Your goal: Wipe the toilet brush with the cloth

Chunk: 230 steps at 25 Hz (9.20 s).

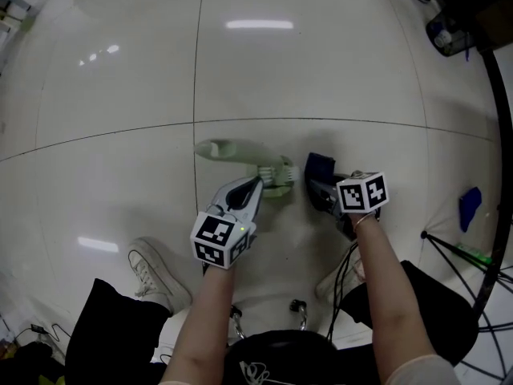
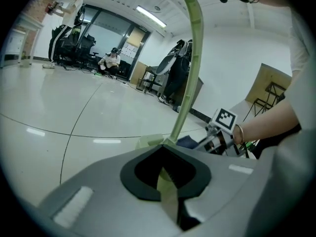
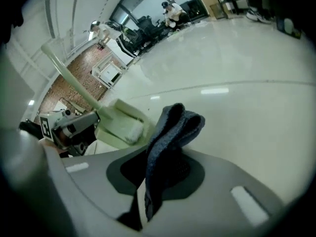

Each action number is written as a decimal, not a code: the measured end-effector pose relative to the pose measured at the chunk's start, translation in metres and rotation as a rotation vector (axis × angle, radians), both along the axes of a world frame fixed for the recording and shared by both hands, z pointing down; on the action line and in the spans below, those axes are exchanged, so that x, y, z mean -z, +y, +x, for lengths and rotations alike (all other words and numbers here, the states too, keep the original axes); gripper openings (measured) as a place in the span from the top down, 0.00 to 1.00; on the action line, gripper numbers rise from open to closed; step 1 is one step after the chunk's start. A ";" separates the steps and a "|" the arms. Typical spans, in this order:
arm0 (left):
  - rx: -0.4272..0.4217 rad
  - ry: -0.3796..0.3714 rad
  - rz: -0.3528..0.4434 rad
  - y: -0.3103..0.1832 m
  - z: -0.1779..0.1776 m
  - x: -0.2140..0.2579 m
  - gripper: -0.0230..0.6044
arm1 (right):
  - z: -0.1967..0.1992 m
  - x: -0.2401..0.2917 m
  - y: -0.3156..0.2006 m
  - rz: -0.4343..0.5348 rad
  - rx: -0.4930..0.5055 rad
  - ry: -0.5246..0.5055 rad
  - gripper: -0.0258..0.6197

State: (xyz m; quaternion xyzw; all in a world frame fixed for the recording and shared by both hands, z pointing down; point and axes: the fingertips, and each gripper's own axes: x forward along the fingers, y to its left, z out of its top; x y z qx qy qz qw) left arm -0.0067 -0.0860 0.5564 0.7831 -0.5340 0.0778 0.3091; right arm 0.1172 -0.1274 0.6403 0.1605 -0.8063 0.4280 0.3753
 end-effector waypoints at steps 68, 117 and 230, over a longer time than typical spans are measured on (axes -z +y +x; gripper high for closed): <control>0.155 0.020 0.219 0.033 -0.083 0.082 0.95 | -0.090 0.291 0.064 0.902 0.022 -0.715 0.87; 0.244 0.062 0.199 0.072 -0.137 0.063 0.95 | -0.204 0.066 0.080 -0.010 -0.776 -0.385 0.87; -0.077 -0.033 0.403 -0.032 -0.071 0.277 0.95 | -0.185 0.298 0.065 0.733 -0.090 -0.333 0.87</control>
